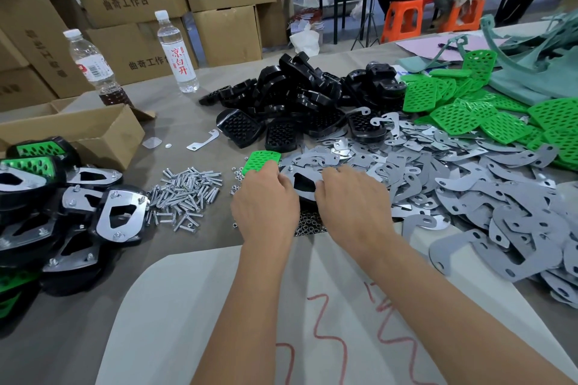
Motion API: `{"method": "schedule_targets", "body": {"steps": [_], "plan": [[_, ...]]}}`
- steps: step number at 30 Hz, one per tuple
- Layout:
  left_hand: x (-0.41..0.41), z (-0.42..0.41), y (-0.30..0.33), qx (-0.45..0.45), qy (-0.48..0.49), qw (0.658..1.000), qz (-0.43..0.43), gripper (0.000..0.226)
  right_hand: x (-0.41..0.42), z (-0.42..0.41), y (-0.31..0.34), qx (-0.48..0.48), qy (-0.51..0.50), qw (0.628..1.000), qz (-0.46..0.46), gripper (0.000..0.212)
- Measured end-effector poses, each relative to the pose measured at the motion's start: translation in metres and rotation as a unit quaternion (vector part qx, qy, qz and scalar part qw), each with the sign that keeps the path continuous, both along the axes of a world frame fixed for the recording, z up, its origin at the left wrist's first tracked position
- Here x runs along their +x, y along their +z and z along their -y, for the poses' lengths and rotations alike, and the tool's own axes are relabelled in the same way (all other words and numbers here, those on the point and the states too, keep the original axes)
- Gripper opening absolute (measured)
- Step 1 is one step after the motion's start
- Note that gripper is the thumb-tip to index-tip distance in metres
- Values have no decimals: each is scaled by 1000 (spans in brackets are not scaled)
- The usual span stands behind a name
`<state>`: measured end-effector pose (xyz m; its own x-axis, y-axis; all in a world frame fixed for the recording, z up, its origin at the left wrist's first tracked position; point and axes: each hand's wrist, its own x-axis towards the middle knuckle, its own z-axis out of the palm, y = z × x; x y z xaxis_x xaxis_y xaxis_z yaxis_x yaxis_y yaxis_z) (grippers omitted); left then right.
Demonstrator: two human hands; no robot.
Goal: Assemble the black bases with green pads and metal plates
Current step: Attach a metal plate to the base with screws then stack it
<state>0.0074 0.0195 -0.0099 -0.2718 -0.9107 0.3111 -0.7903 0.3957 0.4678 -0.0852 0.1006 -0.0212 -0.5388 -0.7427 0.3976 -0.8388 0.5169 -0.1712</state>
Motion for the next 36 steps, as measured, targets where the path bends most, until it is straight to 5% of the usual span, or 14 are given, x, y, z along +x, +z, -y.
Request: {"method": "schedule_targets", "body": {"steps": [18, 23, 28, 36], "plan": [[4, -2, 3, 17, 3, 998, 57, 31, -6, 1, 0, -6, 2, 1000, -8, 37], [2, -3, 6, 5, -13, 998, 69, 22, -4, -3, -2, 25, 17, 999, -21, 21], [6, -3, 10, 10, -58, 995, 79, 17, -3, -1, 1, 52, 16, 998, -24, 28], [13, -2, 16, 15, -98, 989, 113, 28, -6, 1, 0, 37, 15, 999, -27, 21]]}}
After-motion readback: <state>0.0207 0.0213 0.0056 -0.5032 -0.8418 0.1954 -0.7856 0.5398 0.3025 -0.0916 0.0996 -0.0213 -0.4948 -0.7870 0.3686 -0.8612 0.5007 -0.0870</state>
